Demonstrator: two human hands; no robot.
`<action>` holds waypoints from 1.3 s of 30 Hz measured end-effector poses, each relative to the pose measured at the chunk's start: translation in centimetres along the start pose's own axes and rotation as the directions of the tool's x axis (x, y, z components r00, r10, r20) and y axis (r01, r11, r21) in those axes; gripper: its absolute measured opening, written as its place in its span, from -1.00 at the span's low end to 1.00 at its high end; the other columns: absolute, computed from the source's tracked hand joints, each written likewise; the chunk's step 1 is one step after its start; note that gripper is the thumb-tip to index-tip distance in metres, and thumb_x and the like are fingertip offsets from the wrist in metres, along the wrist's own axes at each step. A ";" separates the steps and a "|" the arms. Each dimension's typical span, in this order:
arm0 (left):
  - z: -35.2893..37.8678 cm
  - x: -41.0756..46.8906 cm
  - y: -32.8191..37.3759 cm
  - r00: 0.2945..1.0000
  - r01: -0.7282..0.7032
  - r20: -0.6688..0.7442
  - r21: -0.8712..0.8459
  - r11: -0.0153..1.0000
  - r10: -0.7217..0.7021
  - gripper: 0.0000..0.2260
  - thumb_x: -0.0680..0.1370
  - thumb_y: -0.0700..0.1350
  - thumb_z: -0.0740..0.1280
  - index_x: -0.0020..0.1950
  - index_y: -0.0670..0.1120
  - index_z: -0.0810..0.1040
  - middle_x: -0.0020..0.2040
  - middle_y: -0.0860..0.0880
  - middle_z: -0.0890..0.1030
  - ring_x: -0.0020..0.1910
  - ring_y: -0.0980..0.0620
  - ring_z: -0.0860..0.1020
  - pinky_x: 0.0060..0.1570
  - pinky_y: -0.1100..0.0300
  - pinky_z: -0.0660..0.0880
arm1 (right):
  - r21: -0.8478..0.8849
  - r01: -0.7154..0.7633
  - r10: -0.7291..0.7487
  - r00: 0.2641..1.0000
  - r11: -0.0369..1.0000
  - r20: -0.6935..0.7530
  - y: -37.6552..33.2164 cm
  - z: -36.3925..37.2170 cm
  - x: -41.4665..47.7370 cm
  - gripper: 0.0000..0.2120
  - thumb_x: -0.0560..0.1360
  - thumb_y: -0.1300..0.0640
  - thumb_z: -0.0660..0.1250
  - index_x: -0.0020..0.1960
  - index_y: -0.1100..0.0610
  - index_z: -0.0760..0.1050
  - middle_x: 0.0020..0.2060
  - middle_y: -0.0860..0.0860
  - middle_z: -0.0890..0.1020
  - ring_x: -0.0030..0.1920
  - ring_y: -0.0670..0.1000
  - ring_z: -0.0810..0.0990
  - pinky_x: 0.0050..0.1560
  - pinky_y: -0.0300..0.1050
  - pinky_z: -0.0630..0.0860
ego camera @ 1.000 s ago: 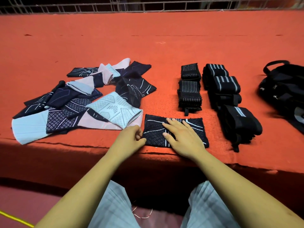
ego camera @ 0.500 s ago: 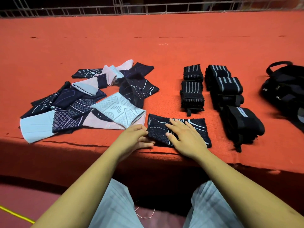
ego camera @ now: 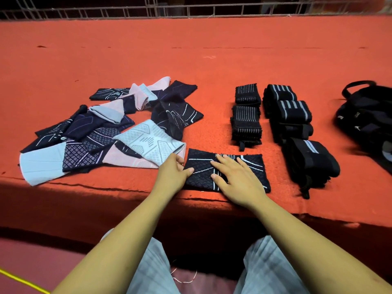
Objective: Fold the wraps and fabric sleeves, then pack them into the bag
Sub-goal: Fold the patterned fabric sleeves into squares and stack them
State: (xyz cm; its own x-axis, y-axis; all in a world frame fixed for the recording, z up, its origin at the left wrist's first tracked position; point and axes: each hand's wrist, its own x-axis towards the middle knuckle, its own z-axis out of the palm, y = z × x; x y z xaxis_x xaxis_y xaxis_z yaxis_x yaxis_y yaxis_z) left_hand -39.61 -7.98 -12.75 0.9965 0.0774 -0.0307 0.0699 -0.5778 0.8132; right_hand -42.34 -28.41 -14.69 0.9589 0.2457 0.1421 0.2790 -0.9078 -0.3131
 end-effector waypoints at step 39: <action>6.2 -0.5 1.9 0.777 -0.573 0.396 0.126 0.810 0.489 -0.44 0.61 -0.05 0.34 0.55 -0.18 0.26 0.61 -0.02 0.12 0.59 0.10 -0.01 0.41 0.47 -0.21 | 0.546 -0.382 0.534 0.833 0.745 -0.146 1.5 -3.4 2.3 -0.75 0.49 0.08 0.39 0.14 0.14 0.56 -0.21 -0.02 0.61 -0.07 0.03 0.58 0.00 -0.13 0.45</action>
State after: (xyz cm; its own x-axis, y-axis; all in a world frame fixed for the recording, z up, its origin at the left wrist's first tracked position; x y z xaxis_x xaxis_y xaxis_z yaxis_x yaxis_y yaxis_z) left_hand -39.66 -14.16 -14.79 0.8266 -0.5441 0.1437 -0.5092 -0.6143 0.6028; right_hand -39.87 -30.38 -11.69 0.9399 -0.3298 0.0884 -0.1299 -0.5848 -0.8007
